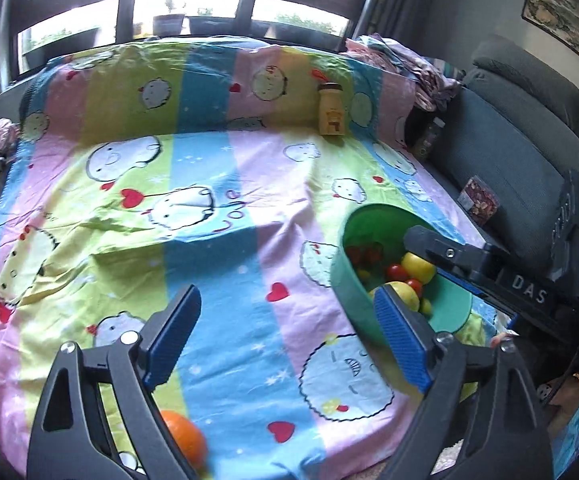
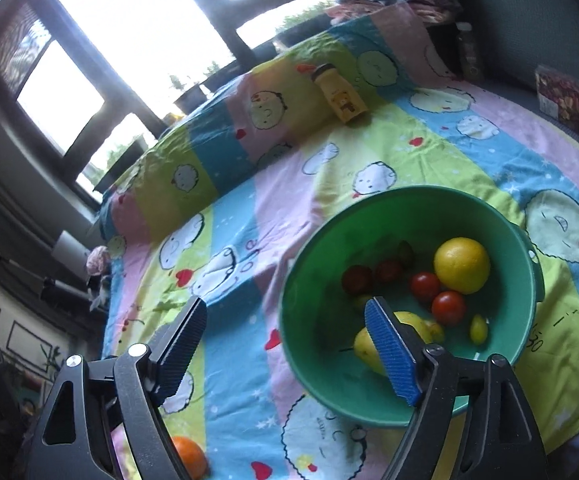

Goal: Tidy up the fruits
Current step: 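Lower the pear into the bowl and open the right tool, then move both tools over the orange on the sheet, then close the right tool around the orange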

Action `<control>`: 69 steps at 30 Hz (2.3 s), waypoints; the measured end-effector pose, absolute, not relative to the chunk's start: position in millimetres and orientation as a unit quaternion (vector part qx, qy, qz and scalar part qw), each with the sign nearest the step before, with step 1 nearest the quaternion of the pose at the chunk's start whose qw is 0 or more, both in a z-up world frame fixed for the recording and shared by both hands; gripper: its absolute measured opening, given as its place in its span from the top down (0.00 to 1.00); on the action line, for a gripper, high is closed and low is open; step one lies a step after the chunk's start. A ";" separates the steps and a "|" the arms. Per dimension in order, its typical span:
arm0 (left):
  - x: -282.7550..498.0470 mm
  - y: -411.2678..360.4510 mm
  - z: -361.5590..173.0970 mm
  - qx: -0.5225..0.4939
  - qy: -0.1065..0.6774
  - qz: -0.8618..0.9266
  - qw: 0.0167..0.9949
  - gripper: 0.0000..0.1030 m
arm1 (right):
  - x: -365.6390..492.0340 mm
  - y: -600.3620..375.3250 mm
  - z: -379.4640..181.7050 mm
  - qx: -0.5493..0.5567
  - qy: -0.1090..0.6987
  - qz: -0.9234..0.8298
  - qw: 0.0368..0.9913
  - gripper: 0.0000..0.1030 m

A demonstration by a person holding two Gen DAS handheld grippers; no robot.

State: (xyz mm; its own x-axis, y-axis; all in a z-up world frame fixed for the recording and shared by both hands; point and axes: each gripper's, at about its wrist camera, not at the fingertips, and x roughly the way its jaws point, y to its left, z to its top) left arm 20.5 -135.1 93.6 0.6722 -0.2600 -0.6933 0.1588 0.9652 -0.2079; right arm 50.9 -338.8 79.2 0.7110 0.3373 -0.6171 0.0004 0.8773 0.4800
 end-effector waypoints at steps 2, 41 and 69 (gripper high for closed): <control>5.8 -116.8 93.6 -0.070 0.386 -0.087 0.916 0.14 | 45.7 -324.1 82.2 0.220 0.369 0.120 0.895 0.15; -45.6 -37.0 -15.4 -0.183 0.513 -0.060 0.837 0.42 | 25.0 -162.4 -23.5 0.171 0.585 0.267 0.747 0.34; -32.9 -53.0 10.3 -0.154 0.475 -0.077 0.863 0.43 | 38.8 -161.8 -9.2 0.181 0.563 0.293 0.751 0.38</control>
State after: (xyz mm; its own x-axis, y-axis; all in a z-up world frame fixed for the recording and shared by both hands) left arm -32.9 -53.0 10.3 0.5365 -0.2790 -0.7964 -0.0146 0.9406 -0.3393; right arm 38.8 -161.8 -9.2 0.1935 0.6446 -0.7396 -0.2361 0.7623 0.6026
